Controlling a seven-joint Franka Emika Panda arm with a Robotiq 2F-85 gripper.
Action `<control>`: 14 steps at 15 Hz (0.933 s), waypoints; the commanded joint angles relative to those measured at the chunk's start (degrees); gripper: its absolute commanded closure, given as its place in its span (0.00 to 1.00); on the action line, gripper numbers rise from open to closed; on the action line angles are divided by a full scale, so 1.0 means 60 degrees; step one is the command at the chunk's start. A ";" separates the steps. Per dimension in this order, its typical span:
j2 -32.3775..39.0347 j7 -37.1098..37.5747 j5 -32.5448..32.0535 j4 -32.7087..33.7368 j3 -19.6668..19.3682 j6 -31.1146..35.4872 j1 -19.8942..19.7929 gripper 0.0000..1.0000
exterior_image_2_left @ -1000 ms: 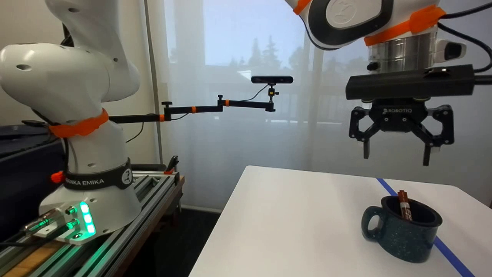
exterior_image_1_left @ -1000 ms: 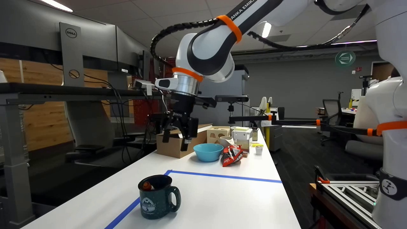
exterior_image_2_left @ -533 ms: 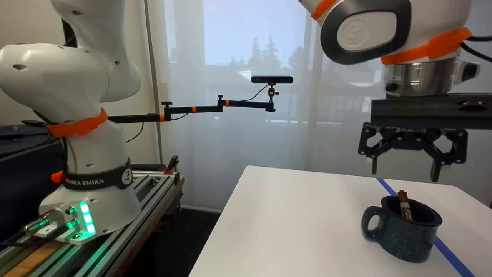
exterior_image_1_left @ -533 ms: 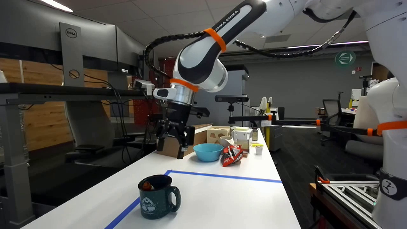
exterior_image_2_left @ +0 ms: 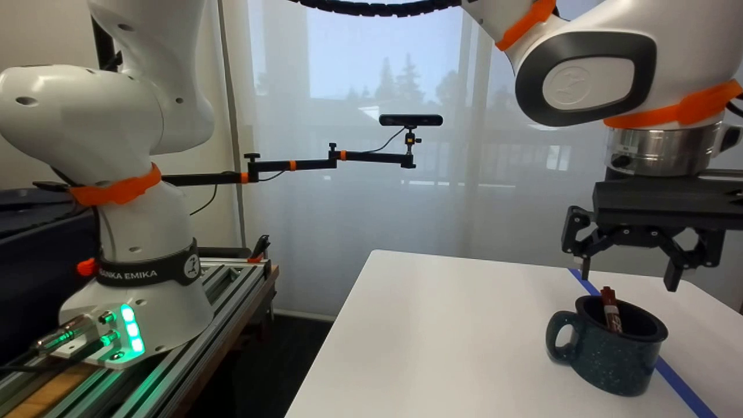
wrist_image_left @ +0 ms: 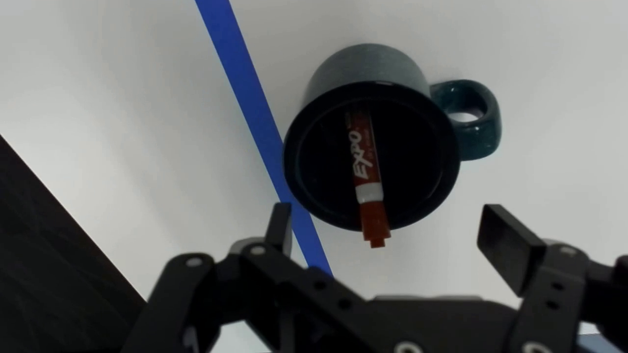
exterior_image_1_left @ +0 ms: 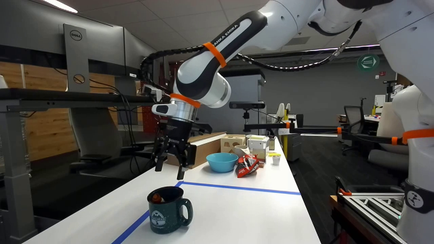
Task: Remove the marker from the cup
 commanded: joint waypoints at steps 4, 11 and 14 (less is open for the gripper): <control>0.0548 -0.0292 0.0180 0.0836 0.0340 -0.0605 -0.0326 0.18; 0.0721 -0.0234 0.0159 0.0840 0.0352 -0.0771 -0.0373 0.33; 0.0831 -0.0266 0.0193 0.0909 0.0390 -0.0817 -0.0399 0.31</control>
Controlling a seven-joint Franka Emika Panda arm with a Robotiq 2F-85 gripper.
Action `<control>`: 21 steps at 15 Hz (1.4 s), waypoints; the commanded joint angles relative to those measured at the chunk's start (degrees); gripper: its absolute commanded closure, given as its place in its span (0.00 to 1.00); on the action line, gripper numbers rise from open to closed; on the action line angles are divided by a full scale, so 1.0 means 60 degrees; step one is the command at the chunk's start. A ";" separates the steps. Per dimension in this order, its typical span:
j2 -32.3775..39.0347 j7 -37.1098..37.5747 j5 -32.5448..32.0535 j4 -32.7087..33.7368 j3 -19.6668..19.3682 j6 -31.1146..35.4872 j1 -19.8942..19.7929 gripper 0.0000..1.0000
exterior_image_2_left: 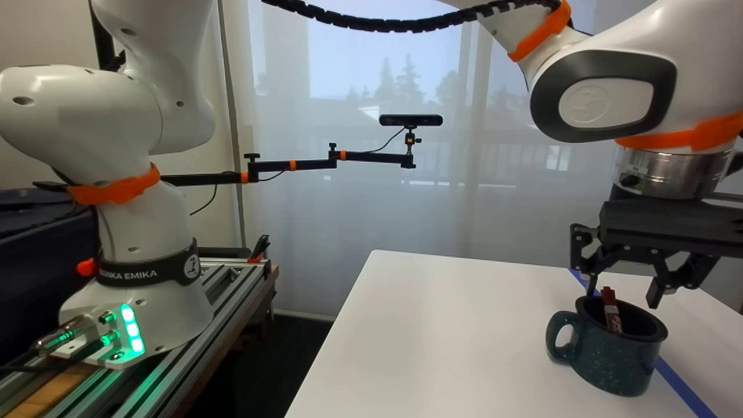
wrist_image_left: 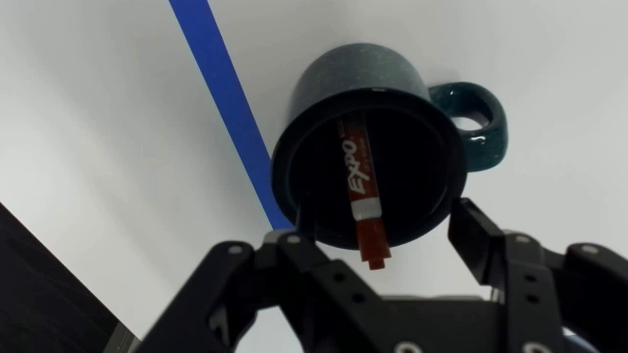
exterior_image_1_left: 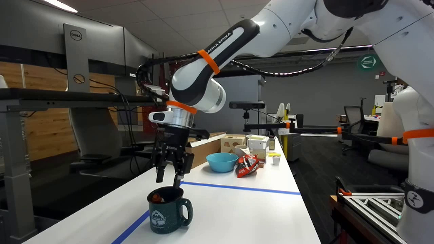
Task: Remove the marker from the cup
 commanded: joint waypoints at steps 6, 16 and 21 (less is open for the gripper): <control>0.0568 -0.0260 0.0203 0.0442 0.0293 -0.0186 -0.0259 0.38; 0.1202 -0.0227 0.0153 0.1091 0.0462 -0.0268 -0.0411 0.47; 0.1407 -0.0257 0.0158 0.1319 0.0596 -0.0348 -0.0470 0.51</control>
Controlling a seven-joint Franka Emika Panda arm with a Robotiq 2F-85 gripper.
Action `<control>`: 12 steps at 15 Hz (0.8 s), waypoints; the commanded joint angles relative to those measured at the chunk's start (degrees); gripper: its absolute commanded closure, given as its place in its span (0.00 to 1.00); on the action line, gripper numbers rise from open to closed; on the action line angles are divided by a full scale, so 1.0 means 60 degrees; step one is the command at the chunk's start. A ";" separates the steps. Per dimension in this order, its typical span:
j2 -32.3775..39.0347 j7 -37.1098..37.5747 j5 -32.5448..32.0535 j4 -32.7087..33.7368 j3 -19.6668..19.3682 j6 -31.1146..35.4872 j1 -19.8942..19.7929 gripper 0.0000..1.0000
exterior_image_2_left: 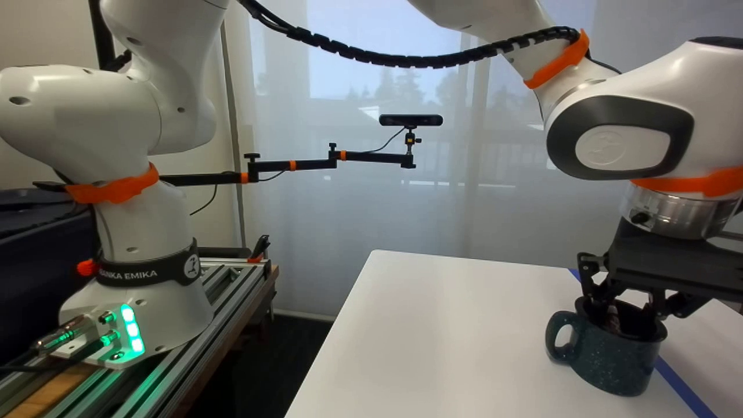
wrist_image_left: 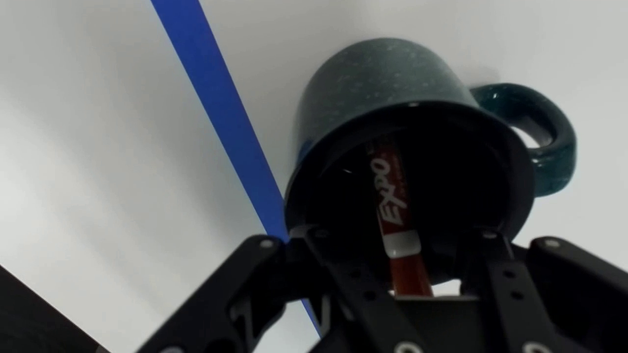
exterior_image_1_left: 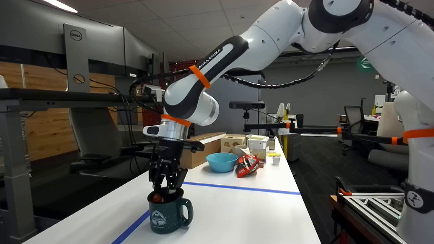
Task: Remove the marker from the cup
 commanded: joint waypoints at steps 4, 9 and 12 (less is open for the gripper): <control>0.0312 -0.0262 0.0153 0.0479 0.0254 -0.0382 -0.0175 0.75; 0.0230 -0.0274 0.0165 0.0447 0.0301 -0.0402 -0.0193 0.95; -0.0009 -0.0235 0.0146 0.0294 0.0302 -0.0362 -0.0176 0.95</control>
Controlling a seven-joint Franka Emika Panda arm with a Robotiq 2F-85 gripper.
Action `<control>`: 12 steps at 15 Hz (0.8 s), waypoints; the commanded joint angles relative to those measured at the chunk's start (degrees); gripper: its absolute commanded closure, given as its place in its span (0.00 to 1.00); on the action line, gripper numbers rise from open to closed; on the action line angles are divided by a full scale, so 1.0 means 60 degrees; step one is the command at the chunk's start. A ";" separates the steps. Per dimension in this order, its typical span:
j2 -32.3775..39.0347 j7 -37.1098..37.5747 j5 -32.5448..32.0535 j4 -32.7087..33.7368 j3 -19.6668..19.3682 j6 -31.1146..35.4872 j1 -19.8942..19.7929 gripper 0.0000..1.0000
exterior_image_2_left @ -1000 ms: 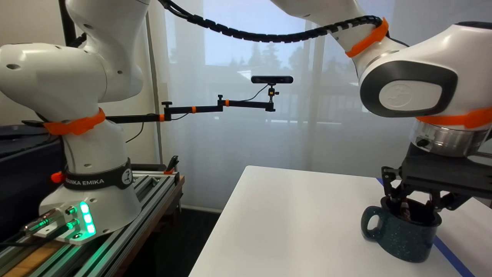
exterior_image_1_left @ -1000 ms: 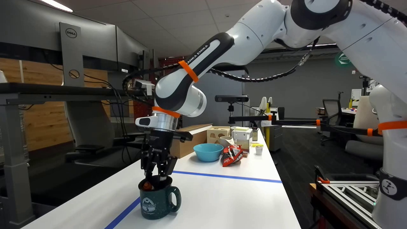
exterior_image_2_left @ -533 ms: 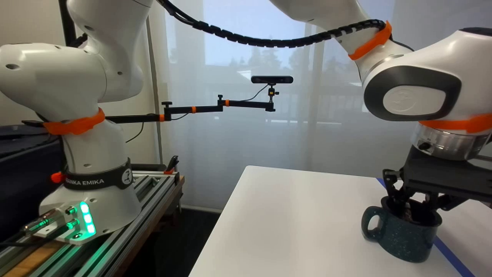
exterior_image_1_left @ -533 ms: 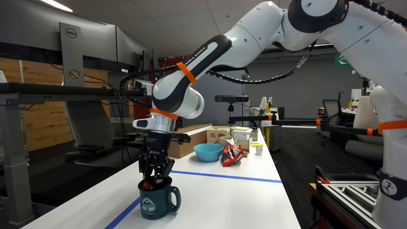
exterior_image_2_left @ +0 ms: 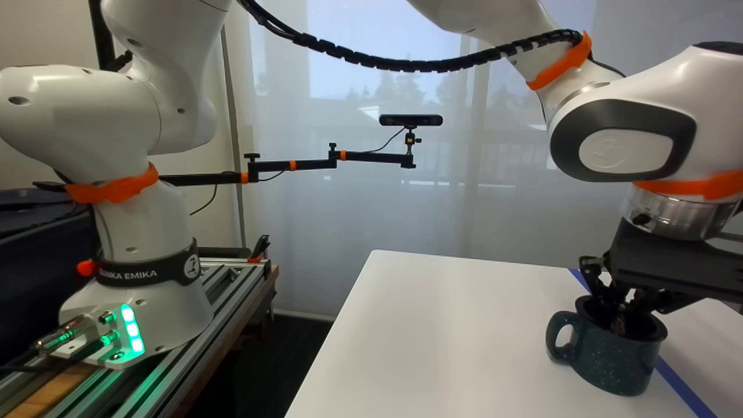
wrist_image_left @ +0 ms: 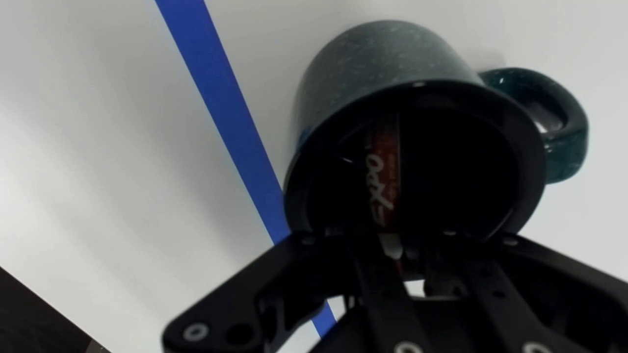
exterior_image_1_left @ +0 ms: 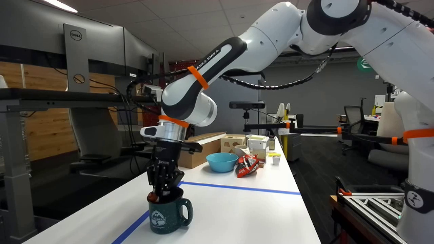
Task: Remove the marker from the cup
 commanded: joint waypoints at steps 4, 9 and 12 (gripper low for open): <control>-0.0859 -0.0118 0.0126 -0.0298 0.0101 -0.0143 -0.0037 0.95; -0.2037 -0.0060 0.0199 -0.0958 0.0108 -0.0023 0.0175 0.95; -0.2629 -0.0106 0.0244 -0.1486 0.0195 0.0037 0.0445 0.95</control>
